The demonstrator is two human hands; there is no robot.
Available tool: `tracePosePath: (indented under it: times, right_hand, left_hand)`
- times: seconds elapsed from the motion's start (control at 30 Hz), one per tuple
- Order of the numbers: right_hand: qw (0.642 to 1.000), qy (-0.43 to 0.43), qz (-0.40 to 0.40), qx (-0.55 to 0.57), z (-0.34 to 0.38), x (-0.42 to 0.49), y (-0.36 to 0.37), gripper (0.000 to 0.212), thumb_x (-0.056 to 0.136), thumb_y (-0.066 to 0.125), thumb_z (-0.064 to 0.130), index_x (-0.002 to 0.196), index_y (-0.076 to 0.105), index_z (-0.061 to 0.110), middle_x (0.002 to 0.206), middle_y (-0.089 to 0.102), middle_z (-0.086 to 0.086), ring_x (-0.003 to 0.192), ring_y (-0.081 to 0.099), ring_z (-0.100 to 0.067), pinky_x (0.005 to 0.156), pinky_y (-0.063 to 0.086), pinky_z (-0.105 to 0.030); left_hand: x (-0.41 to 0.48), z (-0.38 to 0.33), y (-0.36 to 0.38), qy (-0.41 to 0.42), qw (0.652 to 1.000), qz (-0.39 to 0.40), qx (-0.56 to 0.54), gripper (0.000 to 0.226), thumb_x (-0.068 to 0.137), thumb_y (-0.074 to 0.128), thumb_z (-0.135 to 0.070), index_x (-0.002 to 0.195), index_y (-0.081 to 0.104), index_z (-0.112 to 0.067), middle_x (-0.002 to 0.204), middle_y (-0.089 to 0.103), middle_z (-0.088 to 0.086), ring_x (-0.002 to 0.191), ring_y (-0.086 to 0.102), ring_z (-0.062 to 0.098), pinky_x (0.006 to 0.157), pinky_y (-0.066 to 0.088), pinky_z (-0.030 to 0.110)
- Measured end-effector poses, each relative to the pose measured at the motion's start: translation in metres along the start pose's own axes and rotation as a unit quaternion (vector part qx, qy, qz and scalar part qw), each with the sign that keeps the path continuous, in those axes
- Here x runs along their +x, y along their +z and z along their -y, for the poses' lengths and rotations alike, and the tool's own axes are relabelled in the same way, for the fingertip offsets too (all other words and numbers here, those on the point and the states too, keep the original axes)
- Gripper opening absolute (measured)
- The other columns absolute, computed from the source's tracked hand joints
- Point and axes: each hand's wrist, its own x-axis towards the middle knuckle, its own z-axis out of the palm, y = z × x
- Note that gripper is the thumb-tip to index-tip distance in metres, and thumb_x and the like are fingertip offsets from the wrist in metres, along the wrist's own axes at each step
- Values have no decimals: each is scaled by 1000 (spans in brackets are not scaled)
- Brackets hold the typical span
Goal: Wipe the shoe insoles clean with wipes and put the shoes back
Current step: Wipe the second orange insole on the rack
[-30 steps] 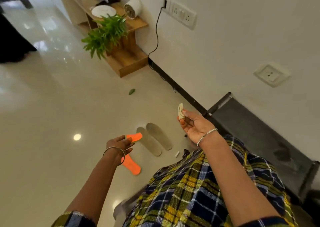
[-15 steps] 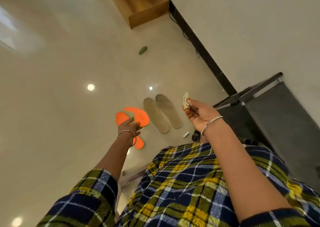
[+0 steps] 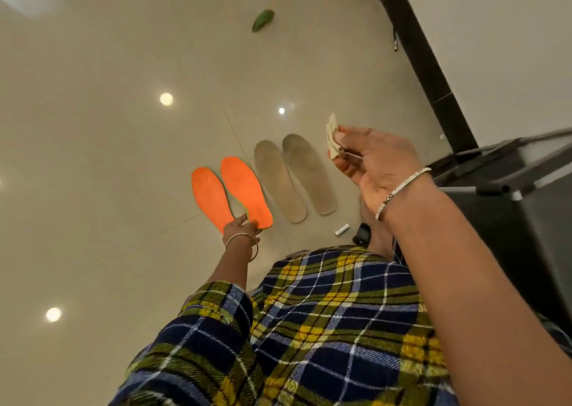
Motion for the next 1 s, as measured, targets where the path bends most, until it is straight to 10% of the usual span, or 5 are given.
tracePosePath:
  times: [0.53, 0.83, 1.0]
  right_hand:
    - [992, 0, 46, -119, -16, 6, 18, 7, 84, 72, -1, 90, 72, 2, 94, 72, -22, 70, 64, -21, 57, 56, -20]
    - [990, 14, 58, -124, -16, 2, 21, 12, 84, 71, -2, 96, 70, -1, 101, 72, -25, 62, 63, -16, 55, 54, -20]
    - [992, 17, 70, -105, -12, -4, 24, 11, 84, 71, -2, 96, 70, -2, 89, 70, -19, 69, 62, -21, 55, 53, -20]
  left_hand:
    - [65, 35, -26, -38, 969, 66, 233, 41, 90, 58, -47, 128, 60, -32, 144, 49, 4, 129, 48, 27, 110, 38, 39]
    - [87, 26, -8, -124, 979, -5, 161, 84, 83, 69, -47, 145, 35, -2, 147, 38, 20, 127, 45, 40, 104, 42, 52]
    - [85, 25, -23, -96, 974, -89, 186, 56, 80, 73, -35, 121, 59, 0, 124, 58, 16, 107, 61, 33, 86, 52, 39]
